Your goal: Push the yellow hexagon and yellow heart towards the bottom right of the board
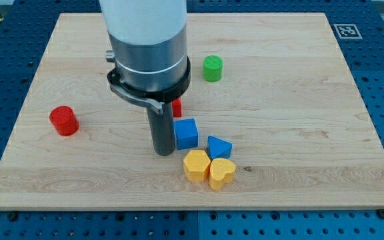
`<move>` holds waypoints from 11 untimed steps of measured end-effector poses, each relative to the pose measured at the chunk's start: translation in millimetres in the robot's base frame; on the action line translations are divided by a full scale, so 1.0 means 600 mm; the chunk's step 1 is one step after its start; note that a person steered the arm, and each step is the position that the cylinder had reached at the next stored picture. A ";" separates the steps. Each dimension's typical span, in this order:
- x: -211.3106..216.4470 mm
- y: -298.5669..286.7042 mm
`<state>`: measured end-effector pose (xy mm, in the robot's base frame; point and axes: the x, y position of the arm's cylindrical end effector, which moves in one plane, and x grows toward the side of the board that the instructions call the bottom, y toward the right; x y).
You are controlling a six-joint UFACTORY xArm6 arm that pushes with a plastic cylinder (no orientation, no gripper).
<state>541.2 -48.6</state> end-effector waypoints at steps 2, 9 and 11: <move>0.030 0.000; 0.074 0.160; 0.074 0.205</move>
